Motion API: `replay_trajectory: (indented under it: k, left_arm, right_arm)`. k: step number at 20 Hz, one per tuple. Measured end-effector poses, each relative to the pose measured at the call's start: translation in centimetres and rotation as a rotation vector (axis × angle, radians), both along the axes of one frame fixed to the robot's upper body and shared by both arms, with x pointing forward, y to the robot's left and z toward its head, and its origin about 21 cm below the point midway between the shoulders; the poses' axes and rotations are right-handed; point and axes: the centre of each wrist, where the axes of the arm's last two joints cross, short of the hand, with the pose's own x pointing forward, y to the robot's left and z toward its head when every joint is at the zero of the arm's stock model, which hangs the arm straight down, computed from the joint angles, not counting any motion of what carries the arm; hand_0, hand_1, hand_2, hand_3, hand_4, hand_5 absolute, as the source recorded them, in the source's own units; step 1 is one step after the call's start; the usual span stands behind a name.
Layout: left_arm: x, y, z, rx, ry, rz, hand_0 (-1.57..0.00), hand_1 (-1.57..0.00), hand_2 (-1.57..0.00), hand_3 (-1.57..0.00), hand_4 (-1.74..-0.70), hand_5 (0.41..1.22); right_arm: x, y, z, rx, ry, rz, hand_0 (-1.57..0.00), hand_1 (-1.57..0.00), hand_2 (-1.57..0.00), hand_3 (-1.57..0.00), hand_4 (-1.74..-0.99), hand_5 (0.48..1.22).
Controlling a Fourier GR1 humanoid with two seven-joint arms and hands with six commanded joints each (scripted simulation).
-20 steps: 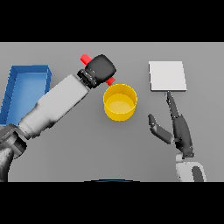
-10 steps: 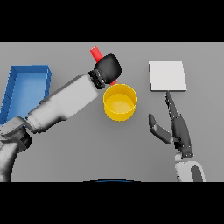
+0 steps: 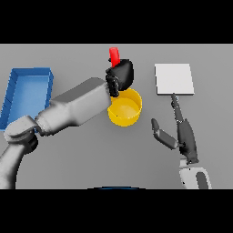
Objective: Pick up the red beaker and tilt it to pour out 1 green nut into yellow bowl. Pick up the yellow bowl and place it on the metallic measuring scale.
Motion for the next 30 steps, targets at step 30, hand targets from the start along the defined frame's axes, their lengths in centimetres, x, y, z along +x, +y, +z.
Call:
replay_trajectory:
  k: [30]
  left_arm:
    - [8.3,26.3,14.3,-1.393,-0.150,0.931,-1.57,-1.57,-1.57,-1.43,-1.74,1.221]
  right_arm:
    - [0.7,0.5,-0.2,0.004,0.003,0.007,0.00,0.00,0.00,0.00,-1.050,0.653]
